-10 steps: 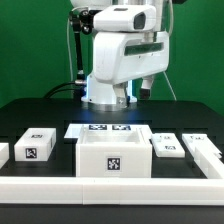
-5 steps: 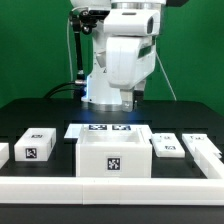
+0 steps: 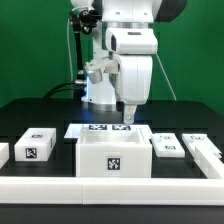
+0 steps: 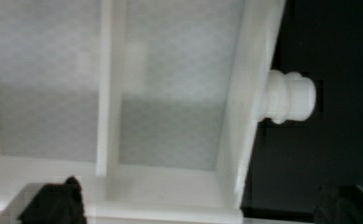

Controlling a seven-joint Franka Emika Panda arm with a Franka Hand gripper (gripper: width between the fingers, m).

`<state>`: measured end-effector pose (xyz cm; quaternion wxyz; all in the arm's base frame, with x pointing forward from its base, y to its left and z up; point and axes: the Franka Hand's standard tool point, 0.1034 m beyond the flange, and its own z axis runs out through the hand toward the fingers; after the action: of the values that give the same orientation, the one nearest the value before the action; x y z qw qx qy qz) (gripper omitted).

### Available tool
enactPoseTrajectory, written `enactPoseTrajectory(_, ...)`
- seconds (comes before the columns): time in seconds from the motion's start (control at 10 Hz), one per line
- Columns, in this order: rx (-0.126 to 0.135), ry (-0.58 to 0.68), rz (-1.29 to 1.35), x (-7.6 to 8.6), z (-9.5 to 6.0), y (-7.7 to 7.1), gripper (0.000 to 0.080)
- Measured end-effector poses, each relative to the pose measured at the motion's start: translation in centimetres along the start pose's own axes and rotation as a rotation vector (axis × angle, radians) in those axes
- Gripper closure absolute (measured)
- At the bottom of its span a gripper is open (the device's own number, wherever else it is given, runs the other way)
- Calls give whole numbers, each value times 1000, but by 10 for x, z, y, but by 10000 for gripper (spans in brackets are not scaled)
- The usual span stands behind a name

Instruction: Assemble cabinet

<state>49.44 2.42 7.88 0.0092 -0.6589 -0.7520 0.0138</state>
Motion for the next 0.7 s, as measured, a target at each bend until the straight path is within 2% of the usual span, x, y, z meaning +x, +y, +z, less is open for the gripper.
enactPoseTrajectory(0.1,2,0,1,0,1,-1,150)
enactPoseTrajectory(0.3,36,7,64,2,20,-12,150)
enactPoseTrajectory(0.7,82,17,101,7,46,-23,150)
